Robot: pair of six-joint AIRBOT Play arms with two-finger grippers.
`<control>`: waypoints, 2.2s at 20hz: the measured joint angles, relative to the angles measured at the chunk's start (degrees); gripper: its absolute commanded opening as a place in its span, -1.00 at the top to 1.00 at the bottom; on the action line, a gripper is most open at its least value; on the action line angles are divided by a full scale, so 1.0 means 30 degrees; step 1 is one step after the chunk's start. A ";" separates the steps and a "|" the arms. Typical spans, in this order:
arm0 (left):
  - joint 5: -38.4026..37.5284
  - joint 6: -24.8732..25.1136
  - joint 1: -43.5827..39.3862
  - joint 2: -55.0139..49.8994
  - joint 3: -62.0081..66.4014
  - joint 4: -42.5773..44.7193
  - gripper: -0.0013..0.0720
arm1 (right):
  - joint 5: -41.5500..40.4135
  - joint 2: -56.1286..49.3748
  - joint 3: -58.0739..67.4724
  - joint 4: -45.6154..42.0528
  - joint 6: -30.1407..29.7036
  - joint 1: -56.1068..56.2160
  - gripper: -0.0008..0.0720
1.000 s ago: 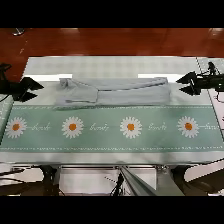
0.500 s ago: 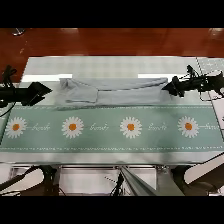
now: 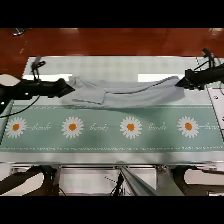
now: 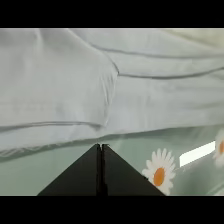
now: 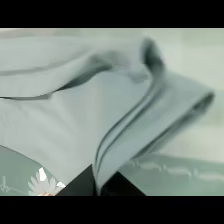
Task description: Fold the shirts.
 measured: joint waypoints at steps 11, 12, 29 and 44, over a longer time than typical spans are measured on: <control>0.2382 -0.4524 -1.1613 -0.7934 0.9799 0.4189 0.91 | 0.0087 1.3799 -0.6098 -0.1005 0.2688 0.0000 0.89; 0.2127 -0.4823 -1.2291 -0.8947 1.0695 0.4102 0.91 | 0.0175 1.4273 -0.6200 -0.0984 0.2798 0.0000 0.89; -0.2375 -0.4000 -1.2254 -1.2473 1.5249 -0.0474 0.90 | 0.0299 1.5183 -0.6411 0.0073 0.2914 0.0386 0.89; -0.4371 -0.3155 0.1013 1.0564 -0.2630 0.3140 0.90 | -0.4014 -0.1494 0.5071 0.0882 0.4320 1.3930 0.89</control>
